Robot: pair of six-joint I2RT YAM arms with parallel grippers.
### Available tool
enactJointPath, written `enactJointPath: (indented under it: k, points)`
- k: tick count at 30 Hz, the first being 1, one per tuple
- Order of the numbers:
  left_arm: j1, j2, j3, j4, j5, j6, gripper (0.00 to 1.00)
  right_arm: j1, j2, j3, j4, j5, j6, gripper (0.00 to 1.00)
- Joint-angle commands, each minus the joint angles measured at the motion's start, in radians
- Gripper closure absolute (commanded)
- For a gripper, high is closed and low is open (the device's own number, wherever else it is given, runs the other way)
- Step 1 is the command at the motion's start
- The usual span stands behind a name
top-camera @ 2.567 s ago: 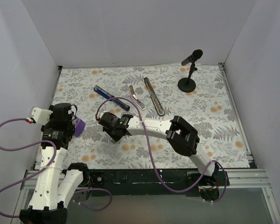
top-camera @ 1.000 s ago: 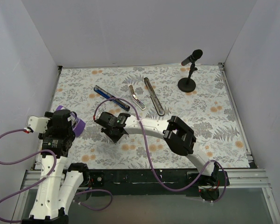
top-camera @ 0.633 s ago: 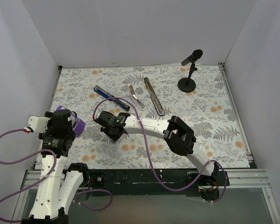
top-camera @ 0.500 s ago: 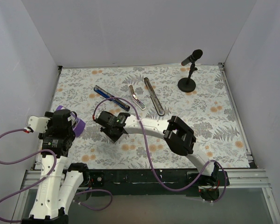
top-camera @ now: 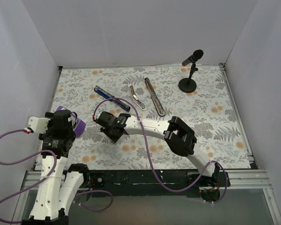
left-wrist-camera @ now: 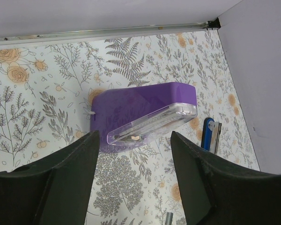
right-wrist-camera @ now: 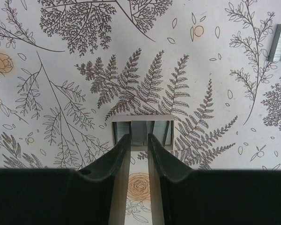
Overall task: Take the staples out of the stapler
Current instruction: Place the staple in the staple box.
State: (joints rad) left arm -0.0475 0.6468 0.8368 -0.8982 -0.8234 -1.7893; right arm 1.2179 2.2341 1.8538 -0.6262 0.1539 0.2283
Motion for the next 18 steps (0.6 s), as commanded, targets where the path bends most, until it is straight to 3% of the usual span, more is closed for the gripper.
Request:
enactJointPath:
  k: [1,18]
  points:
    - [0.006,-0.006,0.019,-0.013,-0.028,-0.005,0.38,0.002,-0.01,-0.007,0.022,0.012,-0.004,0.71]
    - [0.006,-0.003,0.027,-0.015,-0.026,-0.002,0.38,-0.001,-0.071,-0.039,0.052,-0.004,0.003,0.7]
